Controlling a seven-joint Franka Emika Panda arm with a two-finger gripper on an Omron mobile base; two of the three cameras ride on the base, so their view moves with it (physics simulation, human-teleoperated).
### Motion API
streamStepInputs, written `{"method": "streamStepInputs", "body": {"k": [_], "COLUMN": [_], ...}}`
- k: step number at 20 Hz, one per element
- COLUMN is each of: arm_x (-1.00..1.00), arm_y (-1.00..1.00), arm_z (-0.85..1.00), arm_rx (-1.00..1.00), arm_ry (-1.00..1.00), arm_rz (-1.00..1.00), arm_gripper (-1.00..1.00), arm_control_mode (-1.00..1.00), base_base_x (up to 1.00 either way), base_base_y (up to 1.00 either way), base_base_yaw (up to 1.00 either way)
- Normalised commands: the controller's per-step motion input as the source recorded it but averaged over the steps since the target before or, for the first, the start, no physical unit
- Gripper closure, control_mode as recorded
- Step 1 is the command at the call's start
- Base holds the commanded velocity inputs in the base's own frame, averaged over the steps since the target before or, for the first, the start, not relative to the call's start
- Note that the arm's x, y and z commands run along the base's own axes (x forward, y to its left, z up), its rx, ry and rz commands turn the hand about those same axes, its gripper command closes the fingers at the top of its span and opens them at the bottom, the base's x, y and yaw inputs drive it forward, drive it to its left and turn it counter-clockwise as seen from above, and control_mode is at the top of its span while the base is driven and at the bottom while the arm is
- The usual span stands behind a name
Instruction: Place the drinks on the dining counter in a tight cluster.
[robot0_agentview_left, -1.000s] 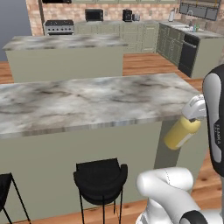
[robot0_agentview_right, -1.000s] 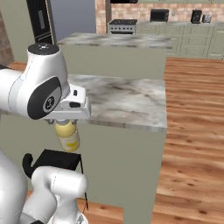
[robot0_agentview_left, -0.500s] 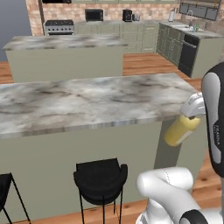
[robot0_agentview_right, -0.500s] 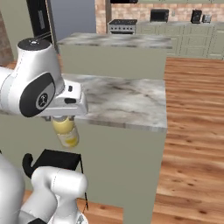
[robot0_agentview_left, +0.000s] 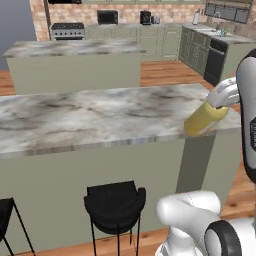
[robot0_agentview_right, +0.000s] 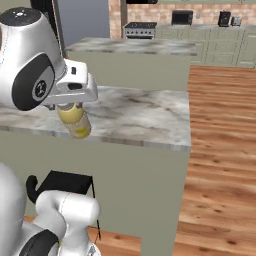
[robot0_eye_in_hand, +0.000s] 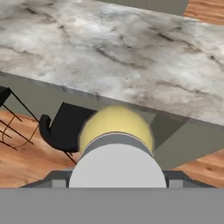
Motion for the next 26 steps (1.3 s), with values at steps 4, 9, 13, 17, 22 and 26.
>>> {"method": "streamStepInputs", "body": {"k": [4, 9, 13, 17, 22, 26], "arm_x": [1.0, 1.0, 0.97, 0.88, 0.47, 0.38], "arm_y": [0.28, 0.09, 0.0, 0.0, 0.0, 0.0], "arm_z": [0.42, 0.01, -0.34, -0.23, -0.19, -0.24], "arm_rx": [-0.04, -0.04, 0.0, 0.0, 0.0, 0.0], "arm_ry": [-0.03, 0.0, -0.04, 0.0, 0.07, 0.07], "arm_rz": [0.0, -0.04, 0.0, 0.0, -0.01, 0.0], "arm_gripper": [1.0, 1.0, 1.0, 1.0, 1.0, 1.0], "arm_control_mode": [-1.0, -1.0, -1.0, -1.0, -1.0, -1.0], "base_base_x": [0.0, 0.0, 0.0, 0.0, 0.0, 0.0], "base_base_y": [0.0, 0.0, 0.0, 0.0, 0.0, 0.0], "base_base_yaw": [0.0, 0.0, 0.0, 0.0, 0.0, 0.0]}}
